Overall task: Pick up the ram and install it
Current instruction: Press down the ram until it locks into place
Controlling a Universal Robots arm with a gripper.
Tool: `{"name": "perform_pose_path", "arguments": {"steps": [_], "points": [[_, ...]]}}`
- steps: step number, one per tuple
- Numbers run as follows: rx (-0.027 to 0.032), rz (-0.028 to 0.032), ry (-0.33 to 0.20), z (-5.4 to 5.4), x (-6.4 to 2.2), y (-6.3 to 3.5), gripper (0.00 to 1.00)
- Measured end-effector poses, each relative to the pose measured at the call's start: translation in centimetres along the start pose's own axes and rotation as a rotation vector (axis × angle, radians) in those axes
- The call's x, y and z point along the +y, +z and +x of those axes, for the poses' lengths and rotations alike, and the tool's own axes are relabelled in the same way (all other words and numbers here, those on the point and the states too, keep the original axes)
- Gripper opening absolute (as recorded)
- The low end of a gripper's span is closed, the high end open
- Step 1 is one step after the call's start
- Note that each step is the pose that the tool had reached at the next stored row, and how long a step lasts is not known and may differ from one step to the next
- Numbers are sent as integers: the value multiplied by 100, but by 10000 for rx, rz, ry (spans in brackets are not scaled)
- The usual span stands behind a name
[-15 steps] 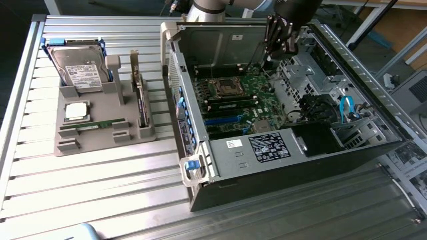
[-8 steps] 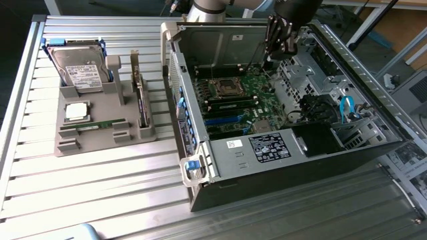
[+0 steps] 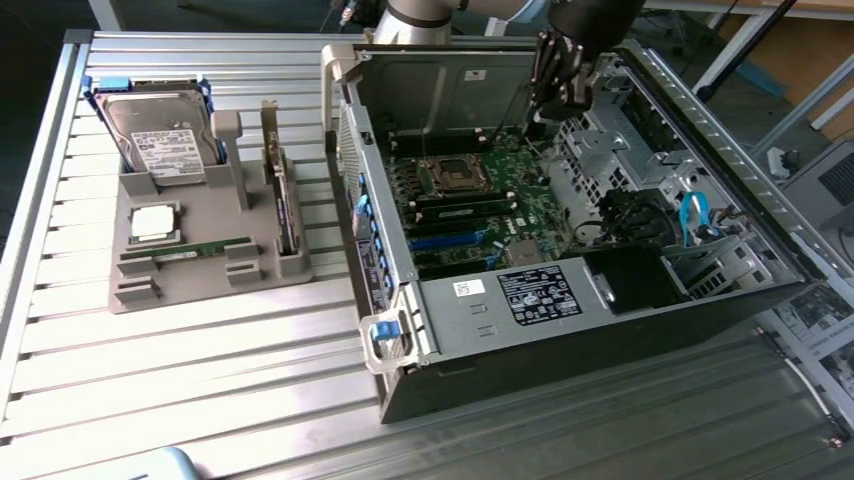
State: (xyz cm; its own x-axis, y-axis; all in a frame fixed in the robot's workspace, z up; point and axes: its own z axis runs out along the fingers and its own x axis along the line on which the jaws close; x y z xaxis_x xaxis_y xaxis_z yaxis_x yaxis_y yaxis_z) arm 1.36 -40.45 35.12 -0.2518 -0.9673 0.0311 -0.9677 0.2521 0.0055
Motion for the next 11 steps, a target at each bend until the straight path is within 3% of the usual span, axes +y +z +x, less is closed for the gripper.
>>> {"name": "perform_pose_path", "arguments": {"steps": [11], "points": [[-2, -14, 440, 0, 0, 0, 11]]}}
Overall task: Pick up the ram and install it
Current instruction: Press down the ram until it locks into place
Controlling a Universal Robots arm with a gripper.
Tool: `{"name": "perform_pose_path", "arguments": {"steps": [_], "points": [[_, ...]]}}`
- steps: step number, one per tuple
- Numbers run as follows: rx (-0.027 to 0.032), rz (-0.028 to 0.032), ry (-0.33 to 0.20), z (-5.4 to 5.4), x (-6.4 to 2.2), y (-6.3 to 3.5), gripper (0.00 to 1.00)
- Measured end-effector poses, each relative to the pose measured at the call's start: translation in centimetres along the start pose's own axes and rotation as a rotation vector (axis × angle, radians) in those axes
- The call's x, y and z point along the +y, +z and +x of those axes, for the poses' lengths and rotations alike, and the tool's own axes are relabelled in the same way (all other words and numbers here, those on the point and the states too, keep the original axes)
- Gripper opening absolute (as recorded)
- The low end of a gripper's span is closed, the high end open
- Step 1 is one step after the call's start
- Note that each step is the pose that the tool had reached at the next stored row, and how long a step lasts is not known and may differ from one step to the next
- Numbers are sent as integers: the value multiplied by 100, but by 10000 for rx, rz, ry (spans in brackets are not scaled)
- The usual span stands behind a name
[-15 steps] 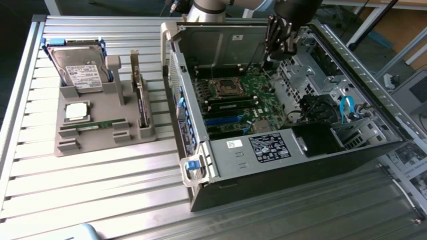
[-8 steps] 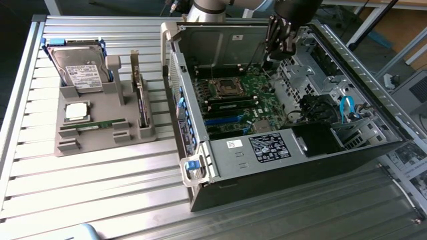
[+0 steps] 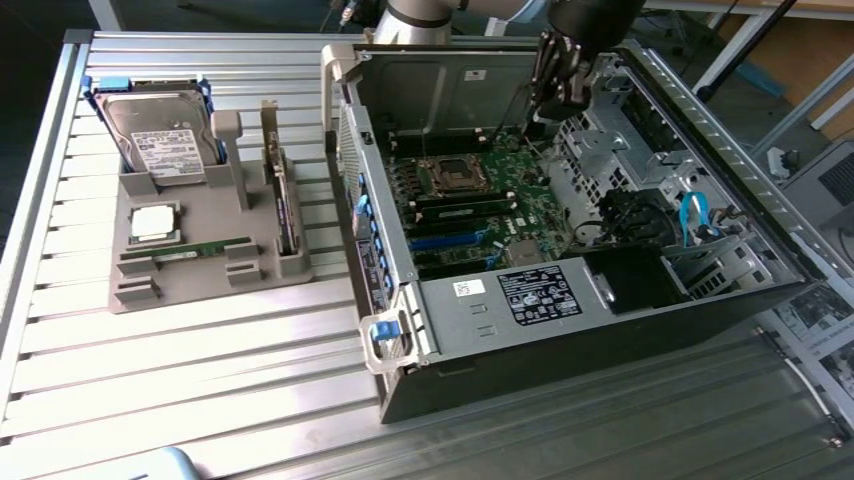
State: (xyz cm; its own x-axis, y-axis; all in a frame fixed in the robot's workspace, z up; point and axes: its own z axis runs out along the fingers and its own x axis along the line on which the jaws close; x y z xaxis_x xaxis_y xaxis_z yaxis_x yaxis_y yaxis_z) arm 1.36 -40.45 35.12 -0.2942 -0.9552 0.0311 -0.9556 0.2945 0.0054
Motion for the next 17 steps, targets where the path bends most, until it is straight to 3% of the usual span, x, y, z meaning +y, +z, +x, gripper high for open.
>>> {"name": "perform_pose_path", "arguments": {"steps": [17], "points": [[-5, -28, 892, 1, 2, 0, 11]]}}
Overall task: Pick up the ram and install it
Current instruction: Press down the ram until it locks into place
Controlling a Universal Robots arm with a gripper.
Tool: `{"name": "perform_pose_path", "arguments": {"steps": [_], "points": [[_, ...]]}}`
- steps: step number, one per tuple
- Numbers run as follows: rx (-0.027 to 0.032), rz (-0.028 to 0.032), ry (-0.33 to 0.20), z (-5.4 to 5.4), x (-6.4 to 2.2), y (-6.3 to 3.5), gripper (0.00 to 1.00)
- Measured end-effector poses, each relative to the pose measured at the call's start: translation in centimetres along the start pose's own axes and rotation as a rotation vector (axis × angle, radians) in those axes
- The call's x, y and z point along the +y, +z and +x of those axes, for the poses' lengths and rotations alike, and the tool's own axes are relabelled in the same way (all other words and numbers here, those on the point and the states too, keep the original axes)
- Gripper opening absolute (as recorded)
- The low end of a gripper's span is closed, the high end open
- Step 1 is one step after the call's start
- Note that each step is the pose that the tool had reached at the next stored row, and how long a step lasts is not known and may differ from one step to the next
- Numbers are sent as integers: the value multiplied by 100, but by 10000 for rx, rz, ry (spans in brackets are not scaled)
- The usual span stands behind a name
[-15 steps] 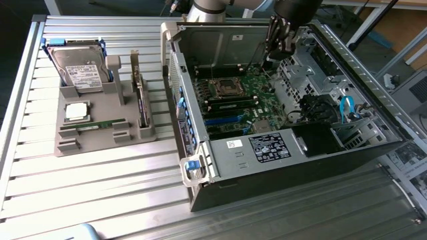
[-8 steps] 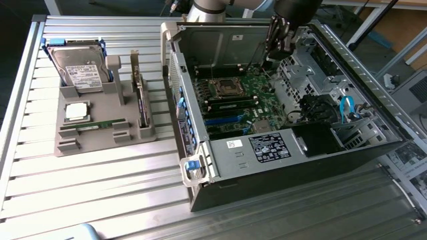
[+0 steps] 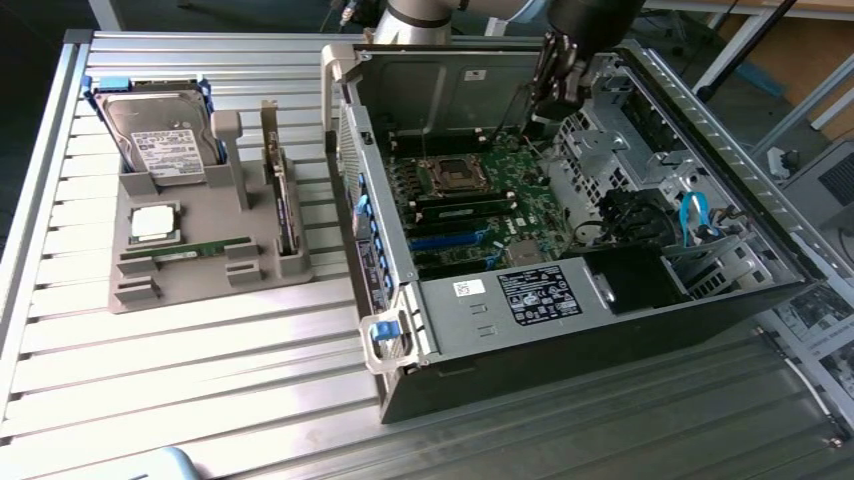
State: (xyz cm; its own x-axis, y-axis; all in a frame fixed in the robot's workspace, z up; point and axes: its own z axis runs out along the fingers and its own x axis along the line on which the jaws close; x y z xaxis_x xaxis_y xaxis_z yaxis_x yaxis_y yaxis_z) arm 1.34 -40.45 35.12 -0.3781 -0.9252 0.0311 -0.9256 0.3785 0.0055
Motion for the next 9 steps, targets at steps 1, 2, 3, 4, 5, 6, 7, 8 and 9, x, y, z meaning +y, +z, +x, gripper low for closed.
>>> {"name": "perform_pose_path", "arguments": {"steps": [1, 2, 3, 4, 5, 6, 7, 8, 9], "points": [[-1, -1, 49, 0, 0, 0, 11], [0, -3, 101, 0, 0, 0, 11], [-1, -4, 150, 0, 1, 0, 11], [-1, -6, 205, 0, 1, 0, 11], [-1, -8, 261, 0, 1, 0, 11], [-2, -11, 341, 0, 1, 0, 11], [-2, -12, 393, 1, 2, 0, 11], [-2, -14, 455, 1, 2, 0, 11], [-3, -16, 505, 1, 2, 0, 11]]}}
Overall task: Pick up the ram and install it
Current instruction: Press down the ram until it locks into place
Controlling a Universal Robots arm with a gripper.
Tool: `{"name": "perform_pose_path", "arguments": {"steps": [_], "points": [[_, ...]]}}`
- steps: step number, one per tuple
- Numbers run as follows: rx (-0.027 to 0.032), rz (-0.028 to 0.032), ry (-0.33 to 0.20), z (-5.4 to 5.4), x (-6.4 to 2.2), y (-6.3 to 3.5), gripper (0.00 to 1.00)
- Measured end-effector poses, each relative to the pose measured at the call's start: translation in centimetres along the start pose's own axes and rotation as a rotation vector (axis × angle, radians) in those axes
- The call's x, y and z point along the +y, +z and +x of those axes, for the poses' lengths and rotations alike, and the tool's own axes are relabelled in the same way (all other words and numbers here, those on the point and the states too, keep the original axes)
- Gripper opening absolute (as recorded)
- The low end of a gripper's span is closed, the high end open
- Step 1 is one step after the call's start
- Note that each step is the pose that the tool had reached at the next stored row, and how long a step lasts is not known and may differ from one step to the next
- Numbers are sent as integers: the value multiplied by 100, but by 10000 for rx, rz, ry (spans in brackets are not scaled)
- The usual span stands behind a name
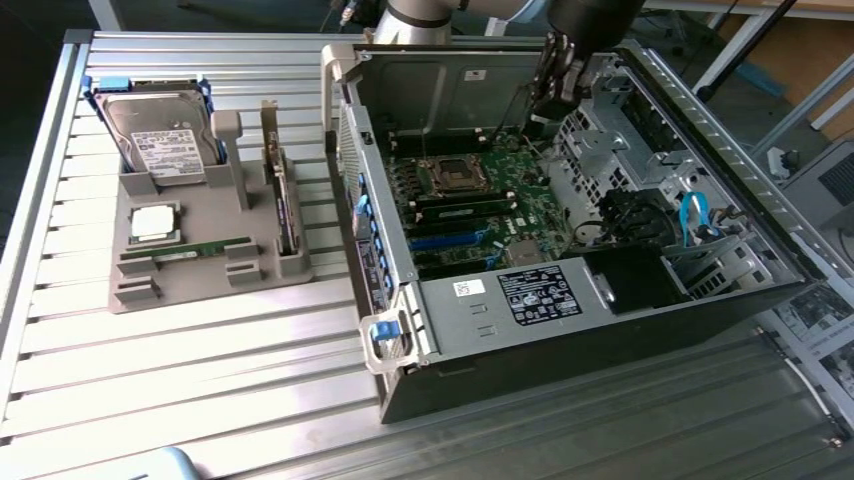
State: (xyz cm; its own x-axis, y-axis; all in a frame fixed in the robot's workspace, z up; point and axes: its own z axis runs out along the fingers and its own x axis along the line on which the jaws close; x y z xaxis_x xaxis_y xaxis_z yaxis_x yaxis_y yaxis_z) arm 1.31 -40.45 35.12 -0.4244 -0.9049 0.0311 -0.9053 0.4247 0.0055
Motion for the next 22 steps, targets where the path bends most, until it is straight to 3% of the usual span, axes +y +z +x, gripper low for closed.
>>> {"name": "perform_pose_path", "arguments": {"steps": [22], "points": [[-7, -41, 1327, 1, 2, 1, 11]]}}
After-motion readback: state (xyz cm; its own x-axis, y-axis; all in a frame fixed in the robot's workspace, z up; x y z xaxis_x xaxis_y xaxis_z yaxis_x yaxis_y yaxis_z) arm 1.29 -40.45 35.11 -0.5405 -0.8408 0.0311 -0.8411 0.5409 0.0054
